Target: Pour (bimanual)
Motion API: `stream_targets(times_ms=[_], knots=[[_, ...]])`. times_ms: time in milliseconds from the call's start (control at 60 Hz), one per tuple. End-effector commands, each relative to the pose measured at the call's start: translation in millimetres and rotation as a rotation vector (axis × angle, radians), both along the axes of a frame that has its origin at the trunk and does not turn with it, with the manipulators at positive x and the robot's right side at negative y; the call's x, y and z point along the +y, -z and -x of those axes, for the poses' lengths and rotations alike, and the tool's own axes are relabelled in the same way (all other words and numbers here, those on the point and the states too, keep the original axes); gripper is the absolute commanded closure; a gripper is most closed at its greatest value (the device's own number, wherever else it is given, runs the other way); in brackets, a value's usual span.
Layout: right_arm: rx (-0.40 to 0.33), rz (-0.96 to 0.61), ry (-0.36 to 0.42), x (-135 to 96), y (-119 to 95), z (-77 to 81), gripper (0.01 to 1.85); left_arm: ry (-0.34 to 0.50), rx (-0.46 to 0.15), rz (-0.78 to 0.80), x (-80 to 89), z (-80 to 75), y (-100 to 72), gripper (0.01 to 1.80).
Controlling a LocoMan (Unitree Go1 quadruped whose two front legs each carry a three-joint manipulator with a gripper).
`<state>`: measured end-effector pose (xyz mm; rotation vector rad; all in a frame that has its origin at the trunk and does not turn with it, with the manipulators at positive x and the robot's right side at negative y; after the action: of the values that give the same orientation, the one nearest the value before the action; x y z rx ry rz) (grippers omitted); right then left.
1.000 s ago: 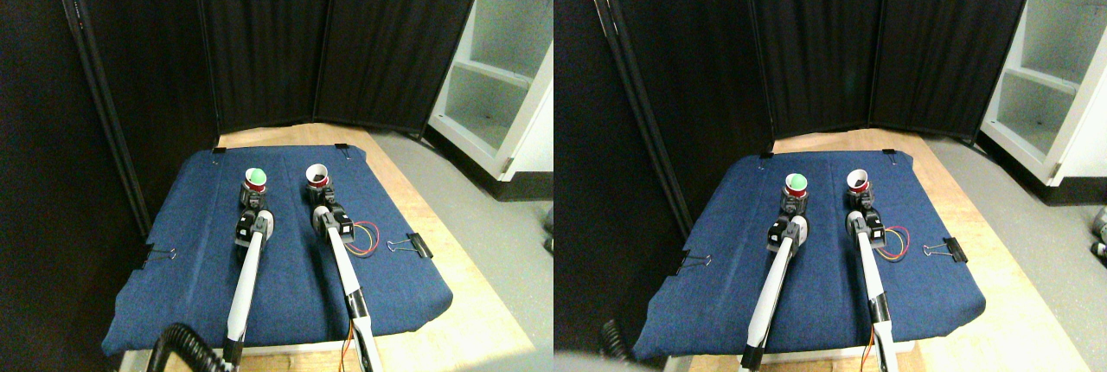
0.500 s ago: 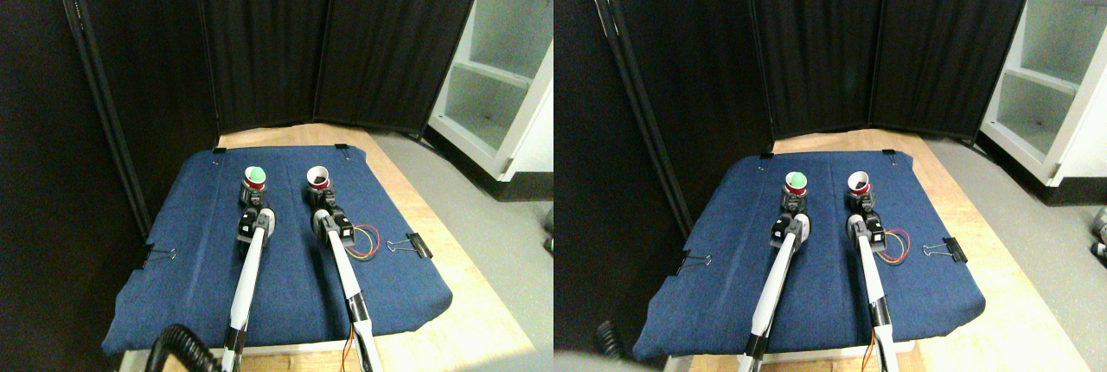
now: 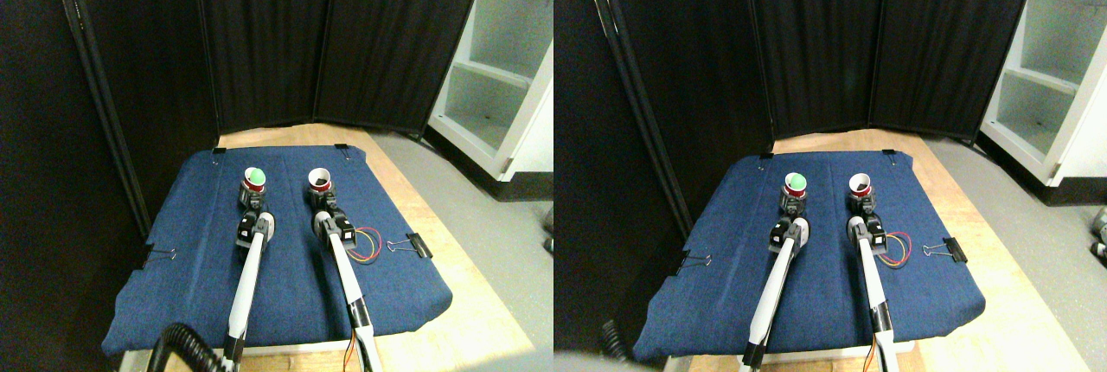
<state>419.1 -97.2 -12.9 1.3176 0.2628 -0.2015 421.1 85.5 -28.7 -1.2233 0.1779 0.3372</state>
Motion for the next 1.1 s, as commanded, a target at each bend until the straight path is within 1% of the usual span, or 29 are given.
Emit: stream_targets(times_ms=[17, 117, 200, 267, 367, 383, 417, 450, 483, 500, 533, 550, 567, 583, 600, 617, 633, 667, 683, 717, 767, 800, 817, 867, 933, 983, 1050, 1067, 1100], knots=[[-0.042, -0.006, 0.006, 2.0, -11.7, -1.4, 1.84, -0.015, 0.009, -0.025, 3.5, 3.1, 1.3, 1.66], [-0.026, 0.007, 0.005, 2.3, -13.5, 0.1, 1.82, 0.004, 0.008, -0.035, 3.2, 4.6, -1.2, 1.43], [-0.026, 0.004, -0.002, 2.3, -13.3, -0.1, 1.81, 0.009, 0.01, -0.033, 3.1, 5.4, -2.7, 1.38], [-0.016, 0.004, 0.002, 2.8, -13.3, 0.3, 1.81, 0.007, 0.016, -0.029, 3.3, 5.8, -3.2, 1.4], [0.011, -0.012, 0.013, 3.6, -13.8, 1.6, 1.78, 0.008, 0.021, -0.025, 2.8, 7.6, -3.8, 1.3], [0.02, -0.016, 0.015, 3.8, -13.9, 1.9, 1.75, 0.009, 0.023, -0.021, 3.0, 7.7, -3.5, 1.25], [0.041, -0.011, 0.005, 3.7, -14.0, 2.4, 1.61, 0.02, 0.029, -0.016, 3.6, 7.3, -2.5, 1.09], [0.047, -0.016, 0.002, 3.5, -13.9, 2.4, 1.57, 0.02, 0.03, -0.017, 3.6, 7.2, -2.3, 1.07], [0.069, -0.02, 0.0, 3.6, -14.1, 3.2, 1.45, 0.022, 0.037, -0.013, 3.7, 7.8, -2.6, 0.87], [0.077, -0.015, -0.003, 3.4, -13.9, 3.3, 1.39, 0.025, 0.043, -0.01, 4.2, 7.6, -2.3, 0.7], [0.084, -0.028, -0.012, 3.1, -13.5, 3.3, 1.3, 0.039, 0.047, -0.003, 4.6, 7.1, -1.8, 0.57], [0.084, -0.028, -0.012, 3.1, -13.5, 3.3, 1.3, 0.039, 0.047, -0.003, 4.6, 7.1, -1.8, 0.57], [0.097, -0.03, -0.022, 3.0, -13.2, 3.6, 1.2, 0.039, 0.045, -0.004, 4.6, 6.8, -1.5, 0.5], [0.105, -0.034, -0.028, 2.9, -13.1, 3.7, 1.13, 0.036, 0.042, -0.003, 4.4, 6.9, -1.4, 0.52], [0.105, -0.034, -0.028, 2.9, -13.1, 3.7, 1.13, 0.036, 0.042, -0.003, 4.4, 6.9, -1.4, 0.52], [0.11, -0.038, -0.035, 2.9, -13.0, 3.8, 1.06, 0.032, 0.038, 0.003, 4.1, 7.1, -1.4, 0.55], [0.112, -0.036, -0.04, 2.8, -12.9, 3.9, 1.0, 0.03, 0.037, 0.008, 4.0, 7.2, -1.5, 0.54], [0.125, -0.041, -0.045, 2.4, -12.3, 3.8, 0.76, 0.031, 0.039, 0.015, 4.2, 6.9, -1.1, 0.48], [0.131, -0.044, -0.042, 2.6, -12.2, 3.9, 0.68, 0.034, 0.042, 0.015, 4.4, 6.7, -0.9, 0.47], [0.133, -0.043, -0.041, 2.9, -12.3, 3.9, 0.67, 0.036, 0.043, 0.015, 4.4, 6.6, -0.9, 0.46], [0.143, -0.043, -0.052, 3.2, -12.2, 3.8, 0.53, 0.044, 0.045, 0.018, 5.3, 5.1, -0.2, 0.26], [0.144, -0.043, -0.054, 3.2, -12.1, 3.8, 0.51, 0.044, 0.046, 0.018, 5.3, 5.0, -0.3, 0.23], [0.151, -0.041, -0.055, 3.2, -12.0, 3.5, 0.5, 0.043, 0.048, 0.027, 5.7, 4.8, -0.5, 0.13], [0.156, -0.048, -0.055, 3.1, -12.0, 3.5, 0.49, 0.048, 0.045, 0.034, 5.8, 4.8, -0.3, 0.14], [0.161, -0.058, -0.053, 2.8, -11.5, 2.4, 0.42, 0.046, 0.038, 0.038, 5.1, 5.8, -1.1, 0.2], [0.161, -0.064, -0.056, 2.5, -11.3, 2.2, 0.37, 0.044, 0.036, 0.042, 5.4, 5.7, -1.0, 0.2], [0.154, -0.075, -0.061, 2.1, -11.2, 2.6, 0.34, 0.052, 0.035, 0.033, 6.2, 5.4, -1.2, 0.25], [0.145, -0.079, -0.063, 1.8, -11.4, 2.9, 0.33, 0.049, 0.021, 0.031, 5.9, 6.0, -2.3, 0.28], [0.143, -0.079, -0.063, 1.2, -11.6, 2.9, 0.32, 0.052, 0.019, 0.03, 6.1, 6.1, -2.8, 0.28]])
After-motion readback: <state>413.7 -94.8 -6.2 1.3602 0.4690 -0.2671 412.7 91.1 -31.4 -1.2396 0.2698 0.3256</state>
